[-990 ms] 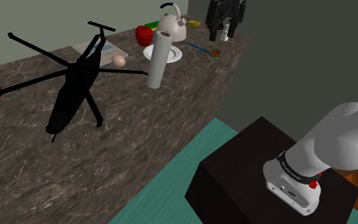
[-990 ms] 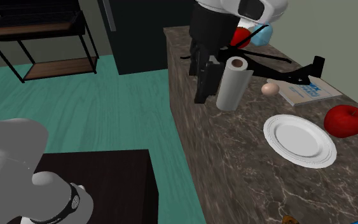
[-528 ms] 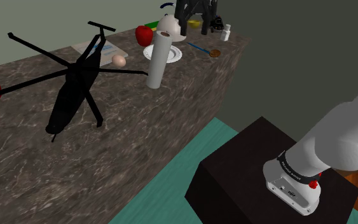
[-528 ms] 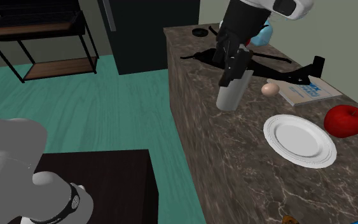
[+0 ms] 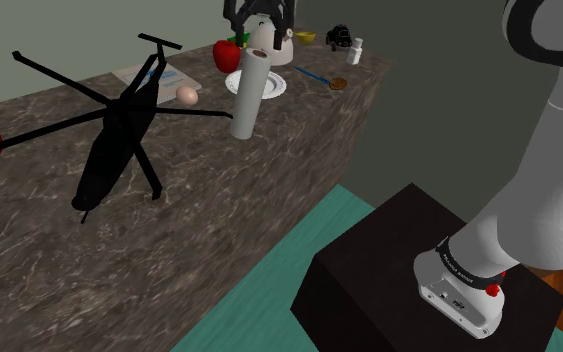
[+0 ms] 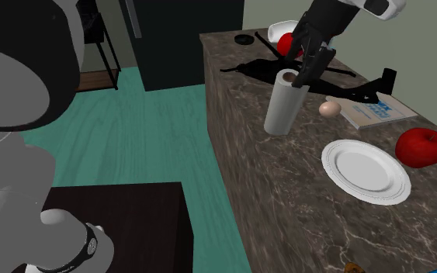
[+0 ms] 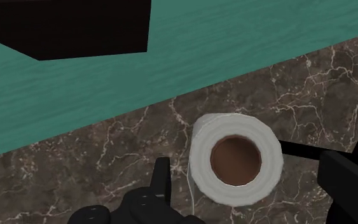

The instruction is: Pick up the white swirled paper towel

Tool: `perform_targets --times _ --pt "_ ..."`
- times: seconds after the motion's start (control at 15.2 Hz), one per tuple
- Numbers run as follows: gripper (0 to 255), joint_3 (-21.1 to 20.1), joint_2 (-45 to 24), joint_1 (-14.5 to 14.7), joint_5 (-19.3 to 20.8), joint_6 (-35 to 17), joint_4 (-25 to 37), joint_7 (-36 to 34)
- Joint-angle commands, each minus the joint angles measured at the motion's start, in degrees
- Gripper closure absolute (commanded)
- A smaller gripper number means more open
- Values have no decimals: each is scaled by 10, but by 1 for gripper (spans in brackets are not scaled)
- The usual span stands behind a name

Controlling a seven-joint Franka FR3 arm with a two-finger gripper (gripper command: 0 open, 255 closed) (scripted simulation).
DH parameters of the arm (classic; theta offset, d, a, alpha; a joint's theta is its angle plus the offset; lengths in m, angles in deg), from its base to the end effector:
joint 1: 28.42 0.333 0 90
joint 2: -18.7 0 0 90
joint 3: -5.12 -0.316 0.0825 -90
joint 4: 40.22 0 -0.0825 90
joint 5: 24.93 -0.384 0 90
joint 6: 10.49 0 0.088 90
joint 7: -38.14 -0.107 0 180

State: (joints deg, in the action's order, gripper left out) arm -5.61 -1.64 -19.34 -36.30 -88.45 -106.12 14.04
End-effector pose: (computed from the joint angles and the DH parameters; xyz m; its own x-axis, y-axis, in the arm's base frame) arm 0.5975 0.2152 0.5966 0.9736 -0.0311 -0.2259 -0.0739 -0.9803 -0.1834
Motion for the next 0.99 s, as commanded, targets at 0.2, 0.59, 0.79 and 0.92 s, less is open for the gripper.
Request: perform_targets --times 0.2,0.59,0.79,0.92 --pt "0 0 0 0 -3 -31 -32 3" --pt "255 1 9 0 -3 -63 -73 11" --pt "255 1 9 0 -3 -62 -73 11" --pt "255 1 9 0 -4 -63 -73 11"
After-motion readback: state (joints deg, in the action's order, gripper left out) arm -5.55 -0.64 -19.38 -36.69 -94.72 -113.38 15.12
